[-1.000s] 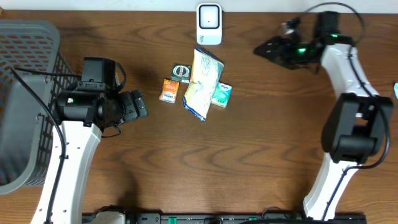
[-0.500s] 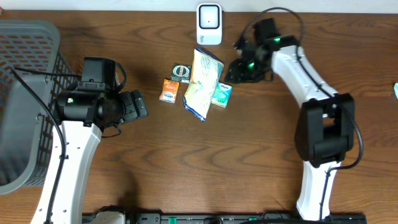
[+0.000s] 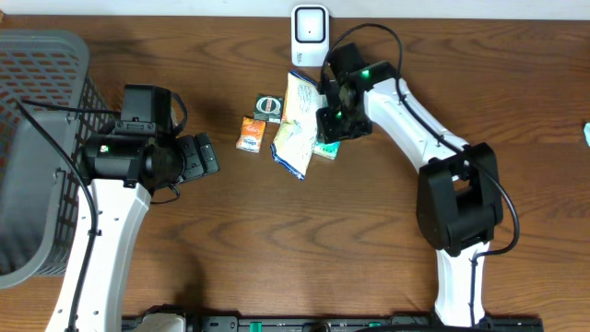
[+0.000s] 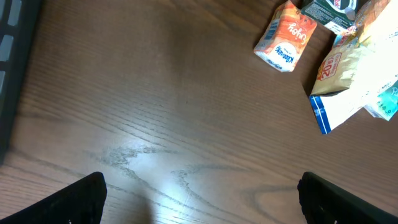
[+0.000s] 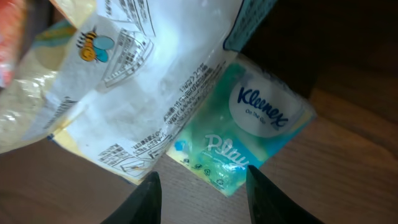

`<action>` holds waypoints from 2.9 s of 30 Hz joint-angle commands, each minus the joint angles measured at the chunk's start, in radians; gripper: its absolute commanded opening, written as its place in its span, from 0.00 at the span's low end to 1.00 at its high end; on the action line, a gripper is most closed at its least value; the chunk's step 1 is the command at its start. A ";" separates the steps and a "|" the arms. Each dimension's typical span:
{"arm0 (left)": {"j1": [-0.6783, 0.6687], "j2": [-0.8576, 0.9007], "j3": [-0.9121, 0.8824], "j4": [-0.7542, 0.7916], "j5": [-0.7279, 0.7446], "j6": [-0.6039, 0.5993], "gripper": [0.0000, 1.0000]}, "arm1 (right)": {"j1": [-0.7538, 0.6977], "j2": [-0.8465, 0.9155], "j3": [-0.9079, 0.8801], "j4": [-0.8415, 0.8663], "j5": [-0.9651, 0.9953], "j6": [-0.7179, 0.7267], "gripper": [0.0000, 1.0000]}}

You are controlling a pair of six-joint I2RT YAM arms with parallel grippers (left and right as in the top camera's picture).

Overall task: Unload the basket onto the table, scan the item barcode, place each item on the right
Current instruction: 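Move the right gripper back toward the items near the scanner, then grasp the mint-green Kleenex tissue pack with the right gripper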

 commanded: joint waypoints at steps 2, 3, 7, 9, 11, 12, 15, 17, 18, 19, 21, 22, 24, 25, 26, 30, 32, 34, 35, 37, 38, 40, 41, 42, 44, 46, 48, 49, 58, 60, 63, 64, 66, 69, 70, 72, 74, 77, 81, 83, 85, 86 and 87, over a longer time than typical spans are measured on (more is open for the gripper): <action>0.005 0.000 0.001 -0.005 -0.003 -0.009 0.98 | 0.012 -0.005 -0.006 0.003 0.048 0.033 0.38; 0.005 0.000 0.001 -0.005 -0.003 -0.009 0.98 | 0.012 -0.005 -0.006 0.004 0.048 0.036 0.37; 0.005 0.000 0.001 -0.005 -0.003 -0.009 0.98 | 0.012 -0.005 -0.006 0.004 0.067 0.047 0.30; 0.005 0.000 0.001 -0.005 -0.003 -0.009 0.98 | 0.012 -0.002 -0.007 0.011 0.067 0.048 0.22; 0.005 0.000 0.001 -0.005 -0.003 -0.009 0.98 | 0.012 0.000 -0.007 0.021 0.067 0.053 0.13; 0.005 0.000 0.001 -0.005 -0.003 -0.009 0.98 | 0.012 0.003 -0.007 0.026 0.066 0.060 0.07; 0.005 0.000 0.001 -0.005 -0.003 -0.009 0.98 | 0.012 0.008 -0.007 0.039 0.067 0.089 0.01; 0.005 0.000 0.001 -0.005 -0.003 -0.009 0.98 | 0.012 0.009 -0.007 0.043 0.067 0.092 0.01; 0.005 0.000 0.001 -0.005 -0.003 -0.009 0.98 | 0.012 0.009 -0.007 0.046 0.066 0.093 0.01; 0.005 0.000 0.001 -0.005 -0.003 -0.009 0.98 | 0.012 0.011 -0.007 0.049 0.066 0.096 0.01; 0.005 0.000 0.001 -0.005 -0.003 -0.009 0.98 | 0.012 0.015 -0.008 0.055 0.066 0.111 0.01; 0.005 0.000 0.001 -0.005 -0.003 -0.009 0.98 | 0.012 0.020 -0.008 0.058 0.066 0.116 0.01; 0.005 0.000 0.001 -0.005 -0.003 -0.009 0.97 | 0.012 0.027 -0.010 0.061 0.066 0.118 0.01; 0.005 0.000 0.001 -0.005 -0.003 -0.009 0.98 | 0.012 0.030 -0.013 0.064 0.067 0.118 0.01; 0.005 0.000 0.001 -0.005 -0.003 -0.009 0.98 | 0.012 0.032 -0.018 0.068 0.067 0.118 0.01; 0.005 0.000 0.001 -0.005 -0.003 -0.009 0.98 | 0.012 0.035 -0.066 0.126 0.066 0.119 0.01; 0.005 0.000 0.001 -0.005 -0.003 -0.009 0.98 | 0.012 0.035 -0.101 0.153 0.066 0.122 0.01; 0.005 0.000 0.001 -0.005 -0.003 -0.009 0.98 | 0.012 0.035 -0.142 0.180 0.066 0.127 0.01; 0.005 0.000 0.001 -0.005 -0.003 -0.009 0.98 | 0.011 0.035 -0.157 0.190 0.067 0.126 0.01; 0.005 0.000 0.001 -0.005 -0.003 -0.009 0.98 | 0.010 0.035 -0.179 0.197 0.076 0.126 0.01; 0.005 0.000 0.001 -0.005 -0.003 -0.009 0.98 | 0.009 0.035 -0.184 0.195 0.087 0.126 0.01; 0.005 0.000 0.001 -0.005 -0.003 -0.009 0.98 | 0.006 0.035 -0.185 0.175 0.109 0.126 0.01; 0.005 0.000 0.001 -0.005 -0.003 -0.009 0.98 | 0.004 0.035 -0.184 0.164 0.120 0.126 0.01; 0.005 0.000 0.001 -0.005 -0.003 -0.009 0.98 | 0.002 0.033 -0.182 0.146 0.134 0.126 0.01; 0.005 0.000 0.001 -0.005 -0.003 -0.009 0.98 | -0.005 0.032 -0.174 0.102 0.180 0.126 0.01; 0.005 0.000 0.001 -0.005 -0.003 -0.009 0.98 | -0.016 0.032 -0.159 0.047 0.247 0.126 0.01; 0.005 0.000 0.001 -0.005 -0.003 -0.009 0.98 | -0.038 0.031 -0.128 -0.051 0.363 0.142 0.01; 0.005 0.000 0.001 -0.005 -0.003 -0.009 0.98 | -0.045 0.031 -0.118 -0.079 0.391 0.156 0.01; 0.005 0.000 0.001 -0.005 -0.003 -0.009 0.98 | -0.066 0.031 0.007 -0.192 0.270 0.126 0.01; 0.005 0.000 0.001 -0.005 -0.003 -0.009 0.98 | -0.063 0.031 0.026 -0.190 0.207 0.097 0.05; 0.005 0.000 0.001 -0.005 -0.003 -0.009 0.98 | -0.058 0.031 0.029 -0.190 0.153 0.080 0.47; 0.005 0.000 0.001 -0.005 -0.003 -0.009 0.98 | -0.055 0.031 0.029 -0.190 0.148 0.080 0.54; 0.005 0.000 0.001 -0.005 -0.003 -0.009 0.98 | -0.047 0.031 0.028 -0.190 0.150 0.080 0.57; 0.005 0.000 0.001 -0.005 -0.003 -0.009 0.98 | -0.039 0.031 0.027 -0.192 0.183 0.080 0.57; 0.005 0.000 0.001 -0.005 -0.003 -0.009 0.98 | -0.037 0.031 0.025 -0.194 0.204 0.081 0.57; 0.005 0.000 0.001 -0.005 -0.003 -0.009 0.98 | -0.032 0.031 0.016 -0.194 0.238 0.093 0.55; 0.005 0.000 0.001 -0.005 -0.003 -0.009 0.98 | -0.027 0.031 0.004 -0.193 0.257 0.124 0.53; 0.005 0.000 0.001 -0.005 -0.003 -0.009 0.98 | -0.018 0.031 -0.014 -0.185 0.264 0.130 0.52; 0.005 0.000 0.001 -0.005 -0.003 -0.009 0.98 | 0.000 0.031 -0.053 -0.170 0.383 0.193 0.55; 0.005 0.000 0.001 -0.005 -0.003 -0.009 0.98 | 0.006 0.032 -0.075 -0.162 0.431 0.217 0.55; 0.005 0.000 0.001 -0.005 -0.003 -0.009 0.98 | 0.008 0.031 -0.096 -0.145 0.440 0.224 0.55; 0.005 0.000 0.001 -0.005 -0.003 -0.009 0.98 | 0.008 0.032 -0.103 -0.138 0.440 0.223 0.54; 0.005 0.000 0.001 -0.005 -0.003 -0.009 0.98 | 0.008 0.032 -0.108 -0.130 0.440 0.224 0.52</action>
